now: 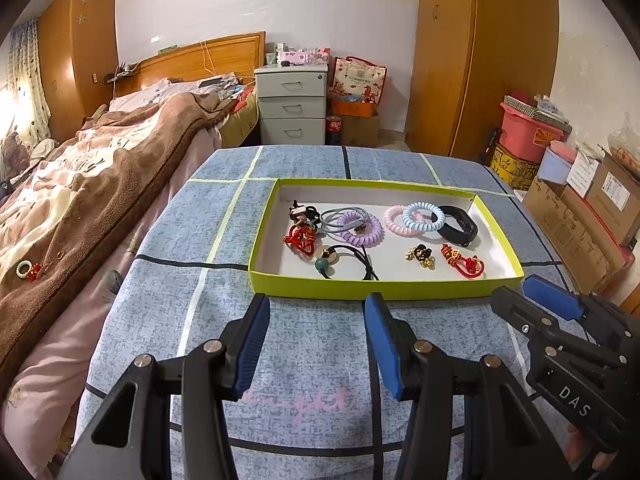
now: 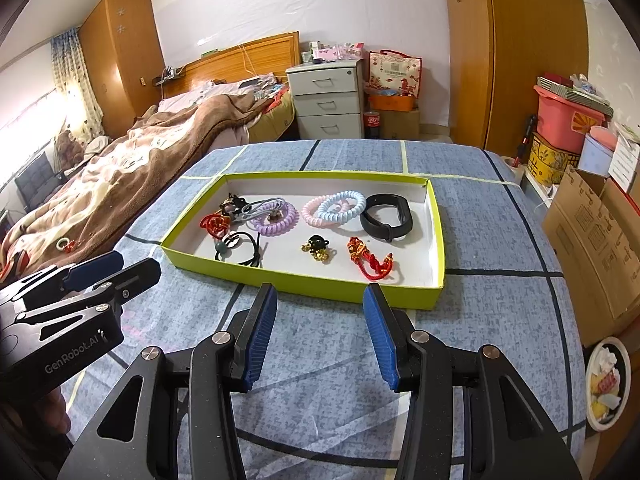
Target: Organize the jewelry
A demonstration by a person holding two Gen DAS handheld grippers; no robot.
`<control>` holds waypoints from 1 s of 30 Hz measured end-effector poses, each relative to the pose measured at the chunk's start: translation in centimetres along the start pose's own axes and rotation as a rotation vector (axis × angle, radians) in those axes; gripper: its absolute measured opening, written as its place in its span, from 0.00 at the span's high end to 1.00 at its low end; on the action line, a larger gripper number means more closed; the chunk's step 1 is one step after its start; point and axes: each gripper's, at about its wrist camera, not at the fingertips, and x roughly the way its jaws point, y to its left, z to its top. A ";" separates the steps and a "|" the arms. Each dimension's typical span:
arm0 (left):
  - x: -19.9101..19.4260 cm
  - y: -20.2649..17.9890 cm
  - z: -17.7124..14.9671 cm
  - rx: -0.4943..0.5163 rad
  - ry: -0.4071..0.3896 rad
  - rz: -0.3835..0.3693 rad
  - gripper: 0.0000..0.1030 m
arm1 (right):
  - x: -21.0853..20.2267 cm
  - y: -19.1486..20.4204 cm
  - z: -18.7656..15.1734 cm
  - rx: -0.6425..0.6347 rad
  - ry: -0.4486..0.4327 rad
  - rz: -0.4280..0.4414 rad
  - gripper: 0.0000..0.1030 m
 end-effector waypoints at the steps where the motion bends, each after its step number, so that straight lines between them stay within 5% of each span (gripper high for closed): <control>1: 0.0 0.0 0.0 -0.003 0.002 0.000 0.50 | 0.0 0.0 0.0 0.001 0.000 -0.001 0.55; 30: -0.2 0.1 0.0 -0.012 0.004 0.007 0.50 | -0.3 0.1 -0.2 0.014 -0.002 0.001 0.55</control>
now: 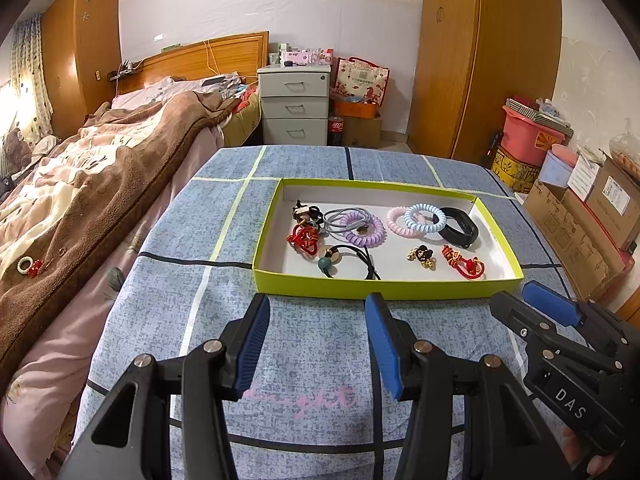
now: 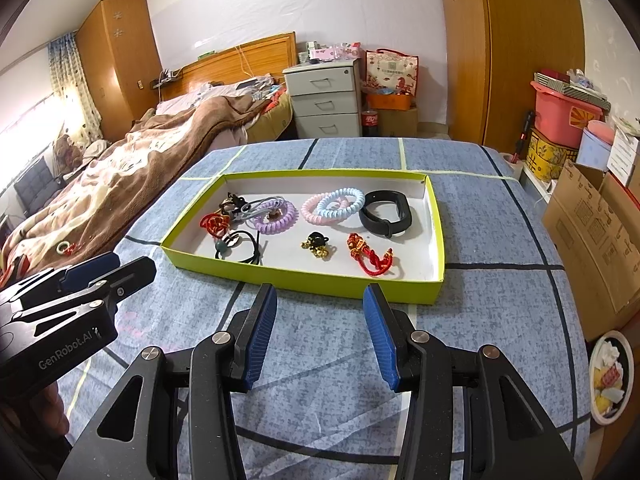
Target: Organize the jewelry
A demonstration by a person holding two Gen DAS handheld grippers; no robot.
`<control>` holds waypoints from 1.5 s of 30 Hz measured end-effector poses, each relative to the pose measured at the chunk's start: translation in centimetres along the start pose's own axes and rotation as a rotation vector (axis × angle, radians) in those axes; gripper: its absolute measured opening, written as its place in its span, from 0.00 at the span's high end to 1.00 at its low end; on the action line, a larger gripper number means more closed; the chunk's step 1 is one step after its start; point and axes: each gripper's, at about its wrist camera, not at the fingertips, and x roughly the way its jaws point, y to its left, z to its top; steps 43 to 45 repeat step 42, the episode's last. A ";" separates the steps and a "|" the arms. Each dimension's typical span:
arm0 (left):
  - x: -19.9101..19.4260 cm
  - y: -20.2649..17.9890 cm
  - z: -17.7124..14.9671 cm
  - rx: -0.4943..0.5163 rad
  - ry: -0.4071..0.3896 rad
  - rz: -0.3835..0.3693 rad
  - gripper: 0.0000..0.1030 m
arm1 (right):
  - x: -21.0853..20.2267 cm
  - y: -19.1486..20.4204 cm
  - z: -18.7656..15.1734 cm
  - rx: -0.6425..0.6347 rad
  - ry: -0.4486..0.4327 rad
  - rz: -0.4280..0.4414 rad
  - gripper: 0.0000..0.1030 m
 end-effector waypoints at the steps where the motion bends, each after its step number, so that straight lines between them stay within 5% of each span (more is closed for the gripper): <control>1: 0.0 0.0 0.0 0.000 0.001 0.001 0.50 | 0.1 0.0 0.0 -0.001 0.001 0.000 0.55; 45: 0.0 0.2 -0.2 -0.007 0.015 0.002 0.50 | 0.2 0.1 -0.2 0.004 0.002 0.000 0.55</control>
